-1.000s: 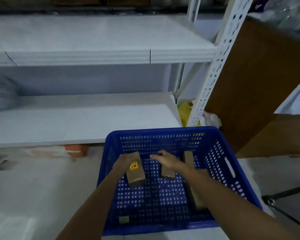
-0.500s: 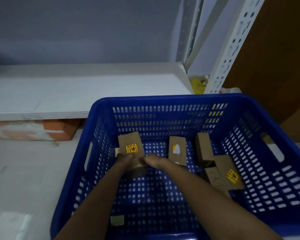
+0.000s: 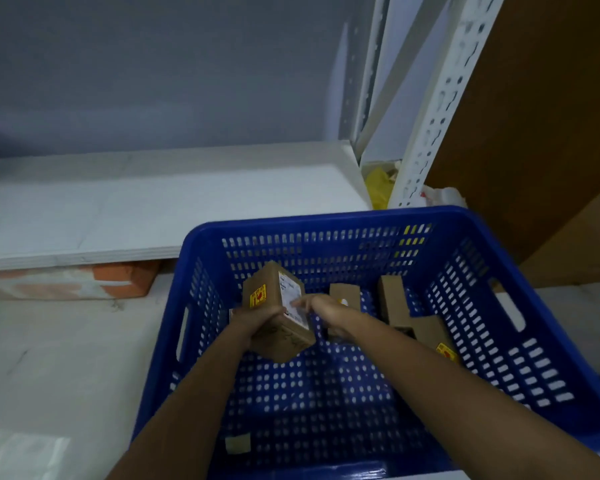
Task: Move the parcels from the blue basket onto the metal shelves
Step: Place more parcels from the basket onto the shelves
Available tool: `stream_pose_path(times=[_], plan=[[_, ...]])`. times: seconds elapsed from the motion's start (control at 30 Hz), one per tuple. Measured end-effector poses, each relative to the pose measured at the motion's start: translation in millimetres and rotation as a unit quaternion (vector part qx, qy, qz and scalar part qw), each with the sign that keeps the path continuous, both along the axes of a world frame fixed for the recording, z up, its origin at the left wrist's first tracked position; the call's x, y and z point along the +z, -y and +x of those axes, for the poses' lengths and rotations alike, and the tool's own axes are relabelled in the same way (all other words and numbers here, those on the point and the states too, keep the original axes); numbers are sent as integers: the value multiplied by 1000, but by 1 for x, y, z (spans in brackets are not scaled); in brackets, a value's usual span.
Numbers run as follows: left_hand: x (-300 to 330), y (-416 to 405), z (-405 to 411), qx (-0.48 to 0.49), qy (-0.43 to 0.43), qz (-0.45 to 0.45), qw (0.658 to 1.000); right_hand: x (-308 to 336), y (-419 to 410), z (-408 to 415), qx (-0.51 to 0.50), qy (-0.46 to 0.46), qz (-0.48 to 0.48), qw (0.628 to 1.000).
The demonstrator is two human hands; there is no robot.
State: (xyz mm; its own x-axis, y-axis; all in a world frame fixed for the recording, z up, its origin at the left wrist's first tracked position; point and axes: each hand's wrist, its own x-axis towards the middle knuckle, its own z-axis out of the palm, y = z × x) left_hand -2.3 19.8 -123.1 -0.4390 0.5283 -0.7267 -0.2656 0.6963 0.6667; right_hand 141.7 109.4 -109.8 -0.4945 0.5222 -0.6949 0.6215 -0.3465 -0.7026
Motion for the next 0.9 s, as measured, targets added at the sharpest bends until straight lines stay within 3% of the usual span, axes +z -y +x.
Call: stream_pose_path(times=[0.13, 0.3, 0.4, 0.53, 0.67, 0.9], plan=[[103, 0, -3, -32, 75, -2, 997, 83, -20, 25, -58, 40, 72, 995], [250, 2, 4, -56, 145, 7, 988, 228, -19, 51, -89, 24, -18, 996], [355, 3, 14, -105, 148, 11, 983, 331, -15, 58, -90, -28, -57, 994], [503, 2, 23, -168, 147, 19, 975, 473, -18, 70, -107, -71, -11, 992], [649, 2, 23, -198, 174, 52, 963, 613, -31, 92, -105, -67, -17, 992], [868, -10, 39, -192, 169, 124, 959, 837, -40, 107, -95, -139, 11, 986]])
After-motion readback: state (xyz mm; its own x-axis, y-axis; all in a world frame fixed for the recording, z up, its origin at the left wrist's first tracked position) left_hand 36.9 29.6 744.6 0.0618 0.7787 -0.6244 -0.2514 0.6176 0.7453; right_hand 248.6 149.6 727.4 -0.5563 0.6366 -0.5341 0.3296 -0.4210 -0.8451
